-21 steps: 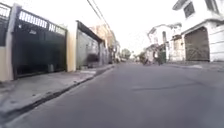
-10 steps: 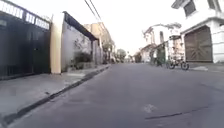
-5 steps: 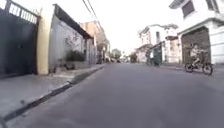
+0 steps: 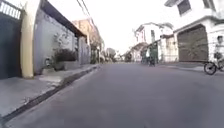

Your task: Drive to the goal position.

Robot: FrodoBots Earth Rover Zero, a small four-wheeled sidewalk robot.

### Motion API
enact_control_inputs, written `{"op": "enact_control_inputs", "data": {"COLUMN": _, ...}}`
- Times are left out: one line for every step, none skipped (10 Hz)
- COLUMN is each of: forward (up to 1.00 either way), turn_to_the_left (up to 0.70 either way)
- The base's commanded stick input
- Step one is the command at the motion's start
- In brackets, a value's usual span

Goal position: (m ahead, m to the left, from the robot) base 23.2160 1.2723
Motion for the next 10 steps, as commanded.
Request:
{"op": "enact_control_inputs", "data": {"forward": 1.0, "turn_to_the_left": 0.01}}
{"op": "enact_control_inputs", "data": {"forward": 1.0, "turn_to_the_left": 0.01}}
{"op": "enact_control_inputs", "data": {"forward": 1.0, "turn_to_the_left": 0.01}}
{"op": "enact_control_inputs", "data": {"forward": 1.0, "turn_to_the_left": 0.01}}
{"op": "enact_control_inputs", "data": {"forward": 1.0, "turn_to_the_left": 0.01}}
{"op": "enact_control_inputs", "data": {"forward": 1.0, "turn_to_the_left": 0.01}}
{"op": "enact_control_inputs", "data": {"forward": 1.0, "turn_to_the_left": 0.01}}
{"op": "enact_control_inputs", "data": {"forward": 1.0, "turn_to_the_left": 0.01}}
{"op": "enact_control_inputs", "data": {"forward": 1.0, "turn_to_the_left": -0.13}}
{"op": "enact_control_inputs", "data": {"forward": 1.0, "turn_to_the_left": -0.39}}
